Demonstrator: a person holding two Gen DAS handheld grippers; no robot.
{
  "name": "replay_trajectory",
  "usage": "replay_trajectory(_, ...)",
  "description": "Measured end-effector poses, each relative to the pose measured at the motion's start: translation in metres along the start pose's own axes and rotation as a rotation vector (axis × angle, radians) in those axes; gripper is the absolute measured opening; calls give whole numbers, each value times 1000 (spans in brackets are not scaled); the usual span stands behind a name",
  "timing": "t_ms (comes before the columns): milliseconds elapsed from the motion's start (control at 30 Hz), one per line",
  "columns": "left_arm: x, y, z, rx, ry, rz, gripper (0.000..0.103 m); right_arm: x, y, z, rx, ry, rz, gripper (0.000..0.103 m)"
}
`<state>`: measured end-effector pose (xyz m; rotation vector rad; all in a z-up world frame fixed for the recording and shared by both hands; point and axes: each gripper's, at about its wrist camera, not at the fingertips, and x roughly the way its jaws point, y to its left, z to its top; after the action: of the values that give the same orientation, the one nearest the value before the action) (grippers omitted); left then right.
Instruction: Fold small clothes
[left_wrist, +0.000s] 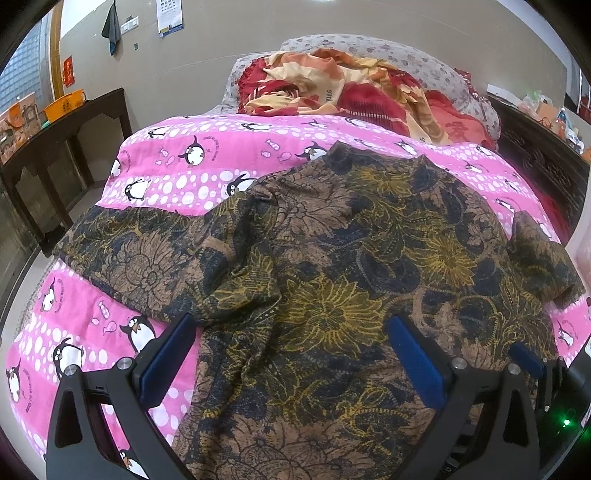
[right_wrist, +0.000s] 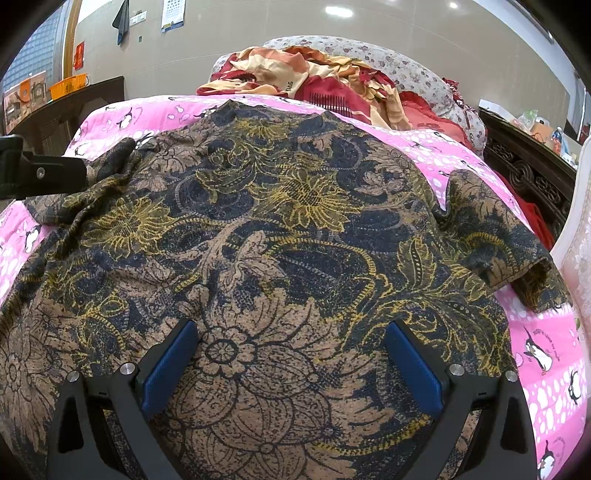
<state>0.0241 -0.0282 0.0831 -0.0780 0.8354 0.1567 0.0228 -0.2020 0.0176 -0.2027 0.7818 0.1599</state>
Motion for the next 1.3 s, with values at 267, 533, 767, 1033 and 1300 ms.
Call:
replay_trajectory(267,1,2,-1,1,0,4,103,1,0,0,0,1,1,103)
replay_trajectory(533,2,3,-4,8,-14,27,103,2,4,-3,-2,7,1,103)
replay_trajectory(767,1,-2,-7,37,-34,59,103,3,2,-1,-3,9,2,103)
replay_trajectory(1033,0,-4,-7,52,-40,58,103,2,3,-2,-3,9,2,103)
replay_trajectory(1300,4,-4,-11,34,-6,-13,103,1,1,-2,-5,6,-7,103)
